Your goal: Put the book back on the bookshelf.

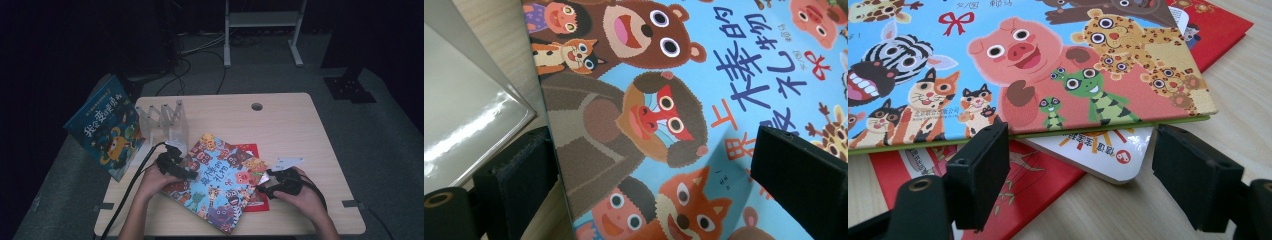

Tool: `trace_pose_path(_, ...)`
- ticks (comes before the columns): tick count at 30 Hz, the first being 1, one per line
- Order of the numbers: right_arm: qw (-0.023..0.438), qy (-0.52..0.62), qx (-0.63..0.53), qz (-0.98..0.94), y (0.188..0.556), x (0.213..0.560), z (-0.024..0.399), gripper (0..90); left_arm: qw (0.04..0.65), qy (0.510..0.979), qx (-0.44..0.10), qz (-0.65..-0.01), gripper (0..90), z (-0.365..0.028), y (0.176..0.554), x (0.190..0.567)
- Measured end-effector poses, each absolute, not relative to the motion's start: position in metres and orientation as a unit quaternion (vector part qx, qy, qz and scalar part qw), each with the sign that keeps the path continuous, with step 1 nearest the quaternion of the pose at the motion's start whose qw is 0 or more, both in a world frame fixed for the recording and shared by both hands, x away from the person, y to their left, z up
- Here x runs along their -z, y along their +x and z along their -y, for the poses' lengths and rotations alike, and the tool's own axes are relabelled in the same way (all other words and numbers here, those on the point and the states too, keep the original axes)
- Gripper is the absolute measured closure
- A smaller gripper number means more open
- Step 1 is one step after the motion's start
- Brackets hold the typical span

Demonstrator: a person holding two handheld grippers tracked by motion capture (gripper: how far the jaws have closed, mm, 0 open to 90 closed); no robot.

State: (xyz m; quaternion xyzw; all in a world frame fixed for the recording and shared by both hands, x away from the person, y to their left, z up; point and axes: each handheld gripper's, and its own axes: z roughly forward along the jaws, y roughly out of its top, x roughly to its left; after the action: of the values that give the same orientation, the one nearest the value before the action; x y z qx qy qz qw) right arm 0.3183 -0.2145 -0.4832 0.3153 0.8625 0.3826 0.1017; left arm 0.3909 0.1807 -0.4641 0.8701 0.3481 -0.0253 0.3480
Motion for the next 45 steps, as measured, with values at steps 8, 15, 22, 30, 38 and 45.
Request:
trace_pose_path(8,0.114,0.317,-0.375,-0.864,0.315,0.483,0.213,21.1,0.366,0.864,0.019,-0.346,4.9,-0.182,0.388,0.452)
trace_pose_path(15,0.113,0.321,-0.375,-0.863,0.315,0.484,0.214,19.9,0.398,0.855,0.008,-0.333,7.6,-0.185,0.381,0.43)
trace_pose_path(22,0.1,0.339,-0.377,-0.856,0.311,0.487,0.215,15.4,0.422,0.849,0.0,-0.318,14.4,-0.183,0.38,0.413)
trace_pose_path(30,0.103,0.346,-0.371,-0.855,0.306,0.488,0.212,10.7,0.439,0.847,-0.005,-0.299,28.5,-0.186,0.378,0.397)
trace_pose_path(38,0.115,0.356,-0.37,-0.85,0.302,0.488,0.21,10.2,0.44,0.852,-0.011,-0.283,39.0,-0.181,0.379,0.378)
trace_pose_path(45,0.101,0.373,-0.368,-0.846,0.302,0.492,0.203,2.8,0.445,0.853,-0.022,-0.272,46.2,-0.176,0.381,0.361)
